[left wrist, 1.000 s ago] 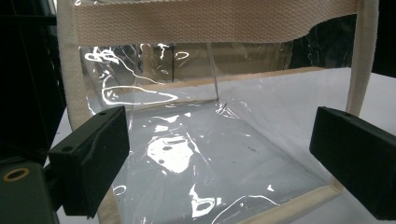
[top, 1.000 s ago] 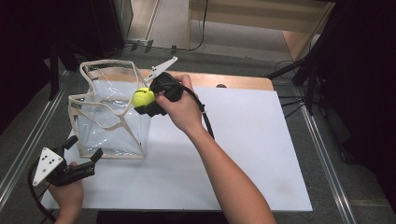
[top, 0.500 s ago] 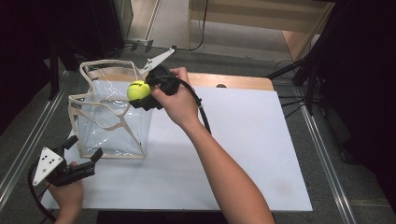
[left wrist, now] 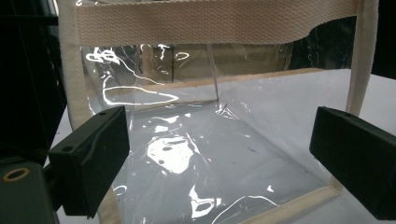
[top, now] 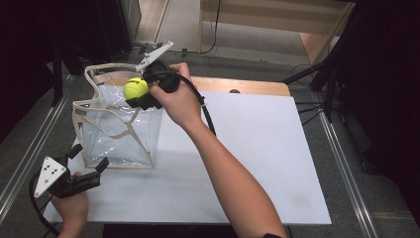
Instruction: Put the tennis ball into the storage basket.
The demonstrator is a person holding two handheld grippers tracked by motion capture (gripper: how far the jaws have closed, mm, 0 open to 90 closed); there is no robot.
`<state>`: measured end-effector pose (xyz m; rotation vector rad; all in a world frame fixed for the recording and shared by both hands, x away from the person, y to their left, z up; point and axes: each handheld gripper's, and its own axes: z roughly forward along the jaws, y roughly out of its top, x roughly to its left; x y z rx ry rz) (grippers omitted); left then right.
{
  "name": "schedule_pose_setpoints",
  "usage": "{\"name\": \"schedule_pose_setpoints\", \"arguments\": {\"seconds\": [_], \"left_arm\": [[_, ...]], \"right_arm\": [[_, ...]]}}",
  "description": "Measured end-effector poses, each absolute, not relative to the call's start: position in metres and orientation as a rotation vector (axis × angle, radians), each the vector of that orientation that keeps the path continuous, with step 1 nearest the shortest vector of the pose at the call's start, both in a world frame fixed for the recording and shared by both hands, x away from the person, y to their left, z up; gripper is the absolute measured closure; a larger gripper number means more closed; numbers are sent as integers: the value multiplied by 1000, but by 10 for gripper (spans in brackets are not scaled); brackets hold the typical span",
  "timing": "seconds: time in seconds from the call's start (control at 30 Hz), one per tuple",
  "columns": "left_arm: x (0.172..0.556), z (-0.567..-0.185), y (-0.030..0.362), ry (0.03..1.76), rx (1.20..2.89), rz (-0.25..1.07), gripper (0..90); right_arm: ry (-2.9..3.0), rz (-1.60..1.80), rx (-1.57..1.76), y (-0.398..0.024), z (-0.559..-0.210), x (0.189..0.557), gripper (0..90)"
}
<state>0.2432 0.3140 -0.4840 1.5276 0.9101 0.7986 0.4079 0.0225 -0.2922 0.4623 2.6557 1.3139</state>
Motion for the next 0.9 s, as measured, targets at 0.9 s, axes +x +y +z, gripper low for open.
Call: {"name": "schedule_pose_setpoints", "arguments": {"seconds": [0.9], "left_arm": [[244,-484,315,909,1525,793,54]], "right_arm": [[2798,1136,417,58,-323,419,232]]}}
